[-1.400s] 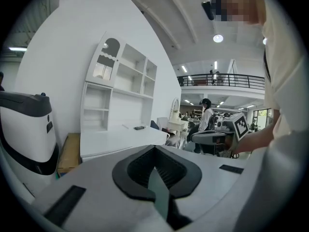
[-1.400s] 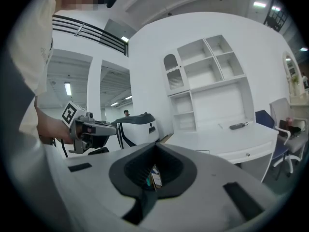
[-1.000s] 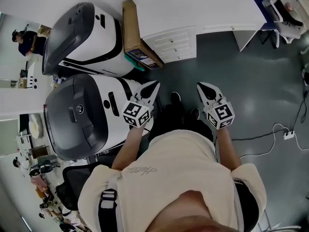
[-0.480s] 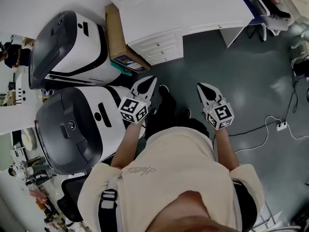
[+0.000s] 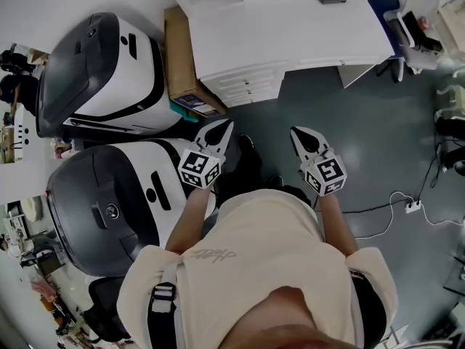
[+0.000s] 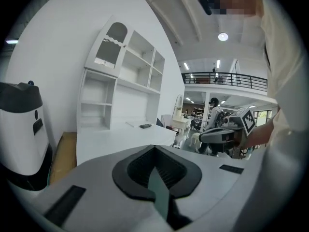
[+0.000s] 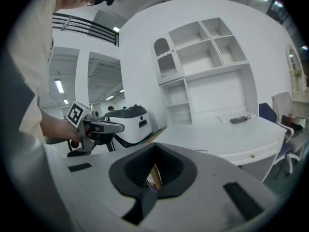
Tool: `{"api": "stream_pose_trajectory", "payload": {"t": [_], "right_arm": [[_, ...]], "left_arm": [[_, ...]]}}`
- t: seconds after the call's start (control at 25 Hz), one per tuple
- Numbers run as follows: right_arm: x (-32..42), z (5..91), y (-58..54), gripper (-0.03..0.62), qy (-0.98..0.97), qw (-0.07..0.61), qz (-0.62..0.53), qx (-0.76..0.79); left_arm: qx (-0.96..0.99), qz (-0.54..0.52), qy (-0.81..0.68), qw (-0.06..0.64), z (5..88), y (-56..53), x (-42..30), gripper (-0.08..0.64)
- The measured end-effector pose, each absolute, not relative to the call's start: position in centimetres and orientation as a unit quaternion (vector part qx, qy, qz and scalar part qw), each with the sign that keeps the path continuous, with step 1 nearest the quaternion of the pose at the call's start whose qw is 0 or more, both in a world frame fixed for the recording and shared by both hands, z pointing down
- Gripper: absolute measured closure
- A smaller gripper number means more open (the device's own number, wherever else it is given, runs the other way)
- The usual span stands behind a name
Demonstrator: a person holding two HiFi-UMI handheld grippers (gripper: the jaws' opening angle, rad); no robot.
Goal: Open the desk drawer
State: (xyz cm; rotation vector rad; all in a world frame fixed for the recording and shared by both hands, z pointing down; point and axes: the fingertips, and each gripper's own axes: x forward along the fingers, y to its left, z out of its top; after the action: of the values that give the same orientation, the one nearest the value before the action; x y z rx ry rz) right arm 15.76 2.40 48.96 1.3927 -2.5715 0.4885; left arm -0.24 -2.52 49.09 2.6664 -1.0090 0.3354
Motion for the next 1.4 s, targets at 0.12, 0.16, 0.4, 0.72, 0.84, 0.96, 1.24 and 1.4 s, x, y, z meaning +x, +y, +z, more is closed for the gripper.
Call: {"api": "stream_pose_trajectory", "payload": {"t": [0.12,0.16,0.4,0.72,0.84,0.96,1.24,1.4], "right_arm": [[14.3,49.0,-1.6,0.598,-0.867,0.106,0.163,0.46],[13.9,49.1,-3.0,0.598,-0.868,0.112,0.164,0.456],[10.3,50.4,-11.1,0.597,-0.869,0.142,0.174,0.442],[6.3,53.2,-18.3,0.597,-0.858,0.178,0.184,0.444],[6.2,54.9,-19.3,0.597,-0.852,0.197,0.198,0.442],[6.2,56.9,-19.7,0.597,-0.846,0.215,0.215,0.438],[6.3,61.4,-21.6,0.597,-0.836,0.242,0.236,0.432],[6.6,64.4,-22.9,0.597,-0.829,0.256,0.243,0.433]], "left_arm": [[0.919,0.104,-0.354,0.137,48.7,-6.7,-1.3,0.56],[0.919,0.099,-0.356,0.136,48.4,-8.1,-1.5,0.56],[0.921,0.084,-0.359,0.124,47.1,-15.6,-4.4,0.56],[0.915,0.08,-0.37,0.14,49.4,-22.2,-9.7,0.56],[0.914,0.075,-0.369,0.148,50.0,-23.3,-9.8,0.56],[0.913,0.076,-0.369,0.159,50.6,-23.6,-9.8,0.56],[0.904,0.089,-0.381,0.172,51.5,-23.3,-10.3,0.56],[0.894,0.102,-0.393,0.188,52.8,-23.0,-10.7,0.56]]}}
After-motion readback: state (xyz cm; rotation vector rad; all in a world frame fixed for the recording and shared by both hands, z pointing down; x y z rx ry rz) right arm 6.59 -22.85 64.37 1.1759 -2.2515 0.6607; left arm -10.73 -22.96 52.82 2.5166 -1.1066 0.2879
